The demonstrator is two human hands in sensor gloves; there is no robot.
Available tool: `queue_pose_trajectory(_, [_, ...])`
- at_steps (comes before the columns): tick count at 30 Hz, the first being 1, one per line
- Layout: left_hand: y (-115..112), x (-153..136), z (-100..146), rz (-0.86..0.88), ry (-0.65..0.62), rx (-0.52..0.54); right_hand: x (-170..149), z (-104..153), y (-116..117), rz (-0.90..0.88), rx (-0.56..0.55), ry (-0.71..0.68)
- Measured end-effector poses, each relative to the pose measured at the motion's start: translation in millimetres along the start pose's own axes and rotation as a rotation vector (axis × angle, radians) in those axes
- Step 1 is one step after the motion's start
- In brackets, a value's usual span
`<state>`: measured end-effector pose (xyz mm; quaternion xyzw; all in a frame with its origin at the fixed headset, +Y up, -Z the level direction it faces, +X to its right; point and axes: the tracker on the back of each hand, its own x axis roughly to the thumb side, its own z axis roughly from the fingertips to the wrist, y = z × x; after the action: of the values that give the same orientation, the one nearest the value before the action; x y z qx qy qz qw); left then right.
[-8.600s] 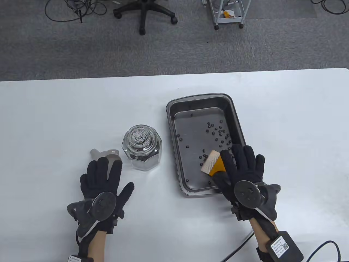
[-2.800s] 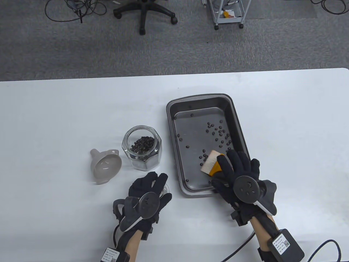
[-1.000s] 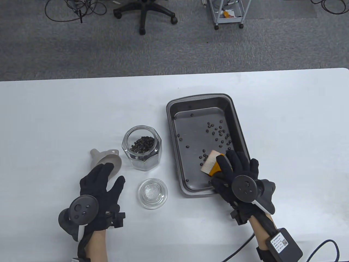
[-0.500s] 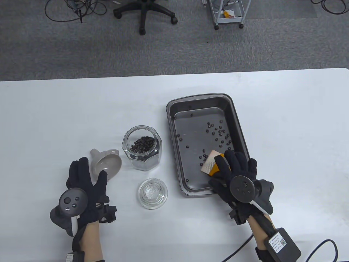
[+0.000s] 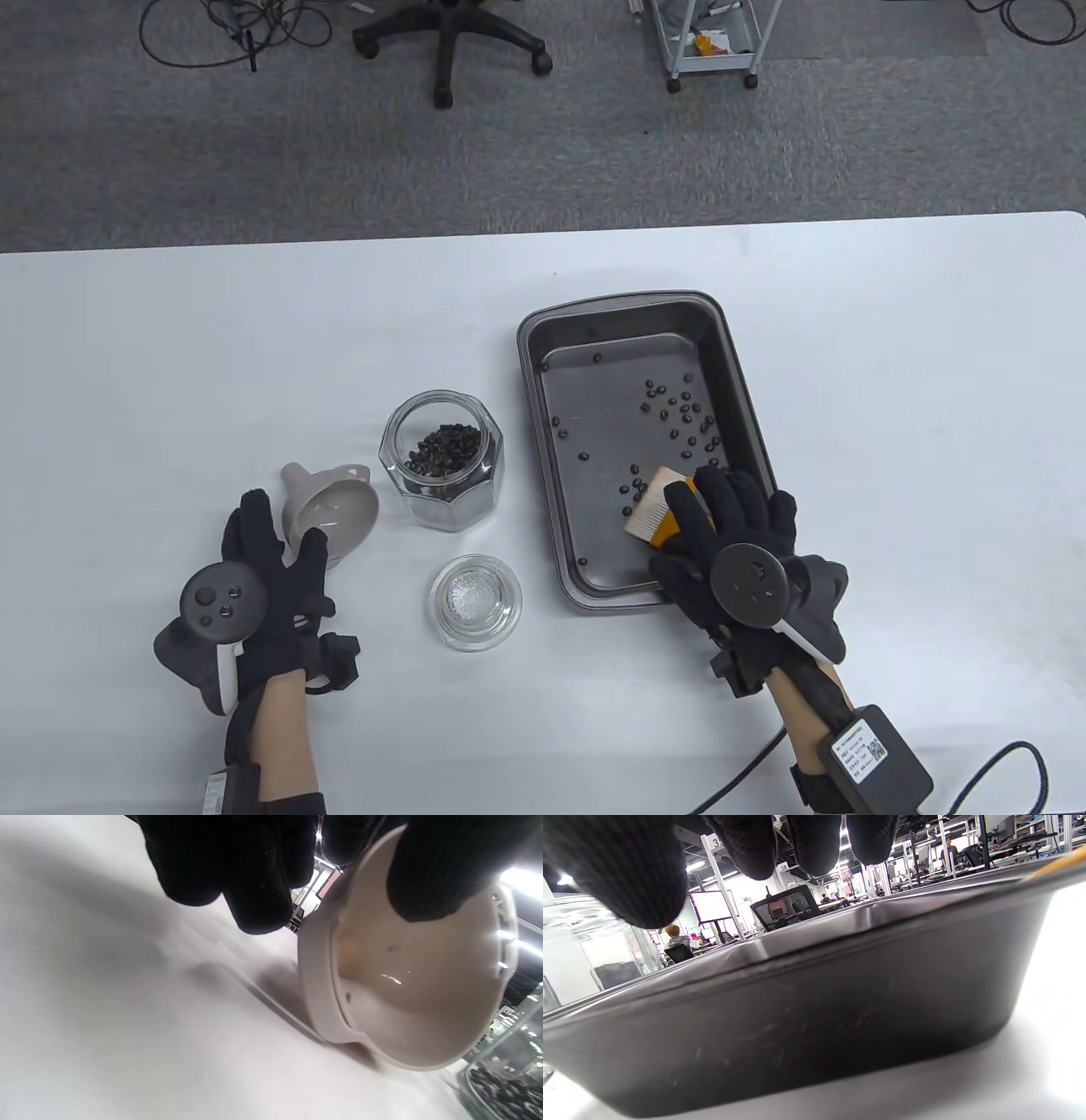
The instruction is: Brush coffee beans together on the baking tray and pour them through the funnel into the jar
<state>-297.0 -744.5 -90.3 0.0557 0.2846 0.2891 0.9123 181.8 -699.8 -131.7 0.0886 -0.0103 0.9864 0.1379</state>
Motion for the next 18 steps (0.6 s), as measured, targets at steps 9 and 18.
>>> queue_pose_trajectory(9, [-1.6, -0.8, -2.6, -0.014, 0.016, -0.025, -0.2, -1.4, 0.8, -0.003, 0.008, 0.007])
queue_pose_trajectory(18, [-1.0, -1.0, -1.8, -0.013, 0.022, -0.016, -1.8, -1.8, -0.3, -0.012, 0.005, 0.011])
